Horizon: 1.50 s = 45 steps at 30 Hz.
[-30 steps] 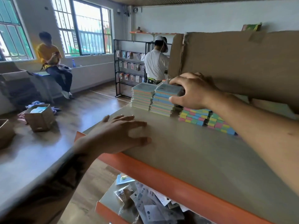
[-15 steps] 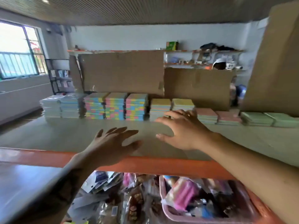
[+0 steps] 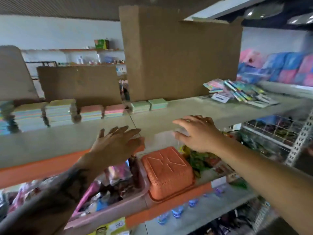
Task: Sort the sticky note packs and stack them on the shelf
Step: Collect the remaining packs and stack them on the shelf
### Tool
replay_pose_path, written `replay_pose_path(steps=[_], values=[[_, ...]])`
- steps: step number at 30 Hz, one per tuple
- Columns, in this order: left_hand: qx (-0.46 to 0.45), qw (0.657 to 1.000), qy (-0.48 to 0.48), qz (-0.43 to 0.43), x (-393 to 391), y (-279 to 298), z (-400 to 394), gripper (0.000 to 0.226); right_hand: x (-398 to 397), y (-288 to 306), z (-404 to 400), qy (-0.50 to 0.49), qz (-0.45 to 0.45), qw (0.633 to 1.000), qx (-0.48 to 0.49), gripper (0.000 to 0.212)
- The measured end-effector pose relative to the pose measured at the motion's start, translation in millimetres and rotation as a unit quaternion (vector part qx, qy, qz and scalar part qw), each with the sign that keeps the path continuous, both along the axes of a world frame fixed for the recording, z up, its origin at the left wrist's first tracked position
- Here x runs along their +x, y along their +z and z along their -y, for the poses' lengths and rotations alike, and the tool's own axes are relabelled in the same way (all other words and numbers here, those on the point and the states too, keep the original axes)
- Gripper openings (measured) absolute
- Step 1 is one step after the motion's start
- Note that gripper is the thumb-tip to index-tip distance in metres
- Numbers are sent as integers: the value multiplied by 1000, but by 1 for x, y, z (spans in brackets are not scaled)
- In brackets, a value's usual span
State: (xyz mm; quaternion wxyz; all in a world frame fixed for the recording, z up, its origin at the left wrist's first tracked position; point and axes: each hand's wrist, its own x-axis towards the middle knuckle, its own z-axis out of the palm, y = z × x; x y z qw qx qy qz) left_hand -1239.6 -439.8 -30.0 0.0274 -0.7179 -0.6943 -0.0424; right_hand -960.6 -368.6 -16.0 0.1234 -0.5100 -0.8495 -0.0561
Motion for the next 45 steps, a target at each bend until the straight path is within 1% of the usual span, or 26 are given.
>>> replay_pose_path(steps=[1,3,5,8,11,13,15,17,20,22,24,26,28,31,34,38,39,41,43,45], values=[[-1,1000,-4,19,18,0,-12,95,19,-3,-5,-13,-6,1000,-5,60],[-5,999,-15,30,55,1,-35,71,52,-8,-14,-35,-25,999,-18,60],[-10,999,-41,20,90,4,-58,62,81,-13,-24,-58,-42,997,-22,61],[-31,995,-82,36,133,13,-97,65,118,-14,-41,-79,-45,996,-22,62],[-34,991,-123,39,170,22,-150,74,152,-12,-67,-88,-53,995,-4,58],[-30,989,-137,44,191,29,-192,78,171,-6,-92,-98,-60,993,4,57],[-30,989,-143,31,209,36,-233,82,187,2,-121,-100,-46,994,4,56],[-20,988,-151,23,226,41,-268,78,201,12,-152,-103,-35,994,1,54],[4,980,-191,55,254,50,-306,65,223,30,-189,-111,-59,992,7,59],[33,969,-233,81,275,54,-328,62,240,38,-210,-122,-75,990,18,52],[83,963,-239,94,295,57,-346,66,261,43,-229,-142,-75,987,29,46],[147,957,-232,89,316,60,-360,60,281,47,-246,-160,-84,983,34,45],[200,945,-245,88,336,66,-371,57,300,52,-261,-176,-106,978,36,46],[204,938,-261,99,363,73,-394,59,325,57,-280,-192,-134,972,28,50],[197,941,-260,85,389,77,-415,66,349,60,-296,-192,-150,970,6,51],[163,952,-258,12,422,86,-433,92,381,65,-325,-174,-134,975,-44,58],[154,954,-257,-5,430,88,-437,97,389,67,-333,-169,-132,975,-62,56],[132,958,-253,-26,448,93,-446,97,401,72,-349,-151,-133,975,-92,52],[109,963,-244,-40,466,97,-453,94,414,75,-365,-125,-133,976,-117,54],[93,967,-229,-62,483,102,-460,94,427,76,-384,-96,-115,979,-137,54]])
